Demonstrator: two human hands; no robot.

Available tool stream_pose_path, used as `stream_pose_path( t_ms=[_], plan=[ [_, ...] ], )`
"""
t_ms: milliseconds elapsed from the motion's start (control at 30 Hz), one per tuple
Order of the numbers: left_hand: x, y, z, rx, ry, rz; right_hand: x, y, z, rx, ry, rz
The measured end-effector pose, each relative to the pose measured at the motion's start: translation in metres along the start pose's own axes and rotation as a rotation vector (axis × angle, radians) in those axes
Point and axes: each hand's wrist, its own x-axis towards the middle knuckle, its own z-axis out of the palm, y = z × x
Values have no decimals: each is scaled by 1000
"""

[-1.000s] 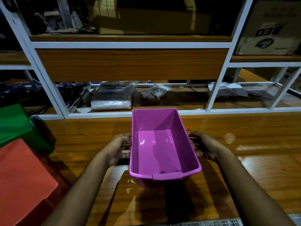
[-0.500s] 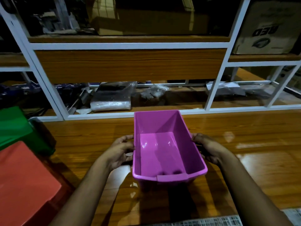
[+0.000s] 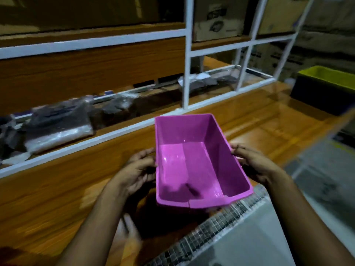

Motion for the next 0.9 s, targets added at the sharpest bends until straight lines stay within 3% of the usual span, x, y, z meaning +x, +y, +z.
stream_pose_path(
  t_ms=[367, 600, 900],
  plan=[
    [85, -47, 191, 126, -339, -151, -125, 8, -178, 144, 431, -130],
    [140, -77, 339, 170, -464, -192, -177, -13, -299, 213, 563, -219],
    [180, -89, 481, 279, -588, -130, -205, -60, -401, 250, 738, -304]
  ],
)
